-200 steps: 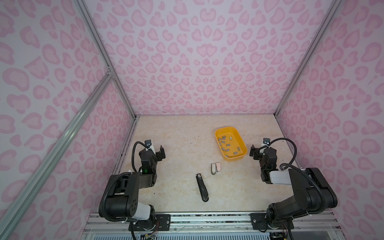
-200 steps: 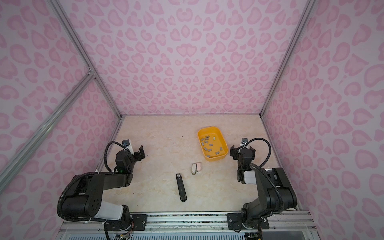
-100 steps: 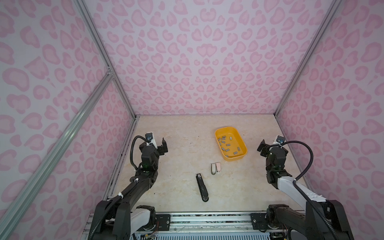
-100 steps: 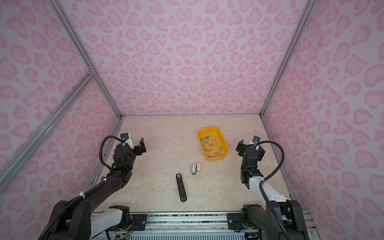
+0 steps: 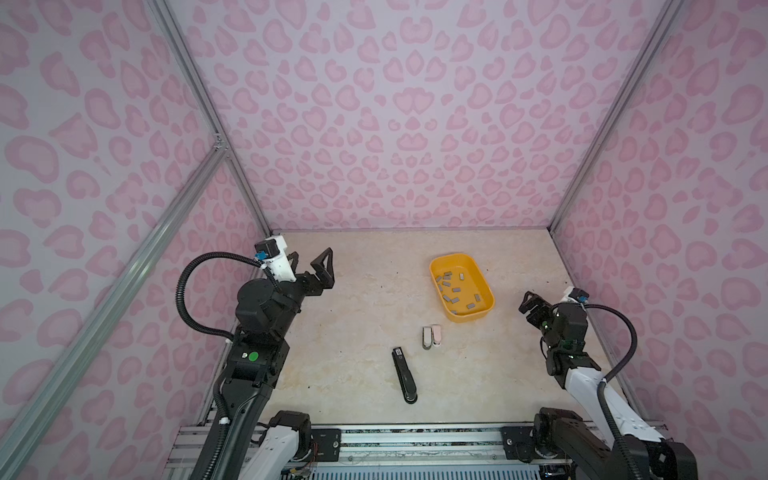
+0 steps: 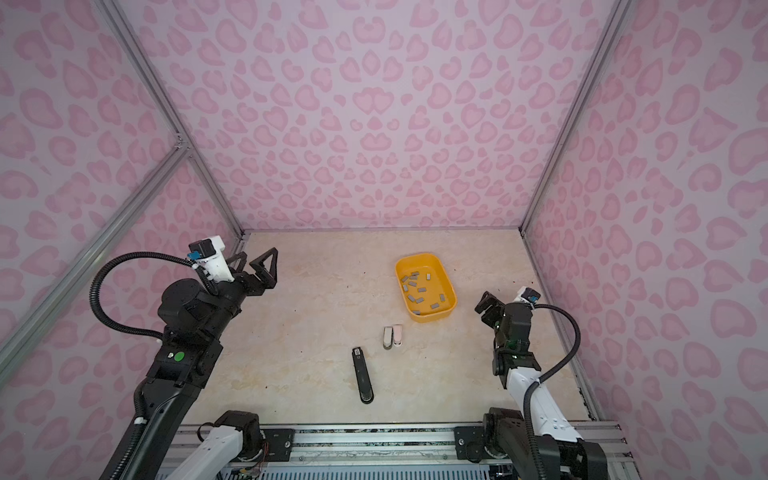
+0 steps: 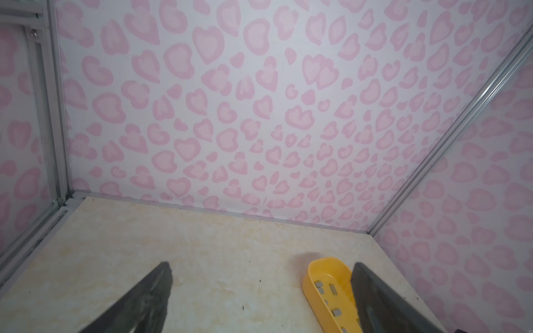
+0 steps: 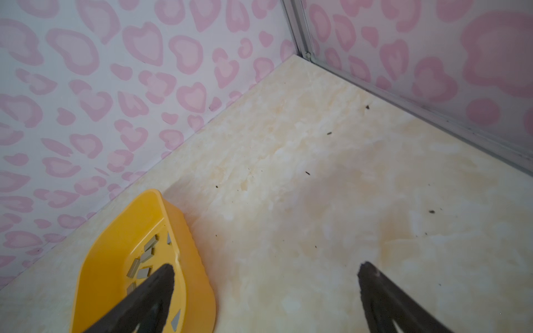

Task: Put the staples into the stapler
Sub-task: 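Grasp the black stapler base with the left gripper while the right arm lifts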

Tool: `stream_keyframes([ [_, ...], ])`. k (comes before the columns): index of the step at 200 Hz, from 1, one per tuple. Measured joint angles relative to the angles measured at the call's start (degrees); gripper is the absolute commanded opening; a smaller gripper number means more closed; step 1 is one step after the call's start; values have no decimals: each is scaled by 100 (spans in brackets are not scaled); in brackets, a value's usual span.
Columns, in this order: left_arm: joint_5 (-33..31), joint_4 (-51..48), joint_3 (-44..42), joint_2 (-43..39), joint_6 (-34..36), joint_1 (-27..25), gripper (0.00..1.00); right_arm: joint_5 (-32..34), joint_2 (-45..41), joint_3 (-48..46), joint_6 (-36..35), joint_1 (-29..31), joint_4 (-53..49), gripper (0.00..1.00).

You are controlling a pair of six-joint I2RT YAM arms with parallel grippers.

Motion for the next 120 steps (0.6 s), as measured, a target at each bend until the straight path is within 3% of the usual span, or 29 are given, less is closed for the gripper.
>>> stream_keyframes([
  [31, 142, -894, 1038, 105, -24, 22, 98, -605, 501, 234, -2, -33, 188, 99],
  [67, 240, -933, 2118, 527, 358, 24, 98, -990, 831, 330, -2, -46, 186, 99],
  [96, 402, -966, 2688, 1034, 1462, 24, 96, -1032, 378, -46, 4, -46, 387, 99],
  [103, 516, -984, 2704, 1069, 1902, 24, 100, -1029, 234, -160, 17, -46, 420, 99],
  [120, 859, -1005, 2540, 1058, 3016, -22, 95, -957, -70, -372, 87, -44, 525, 99],
])
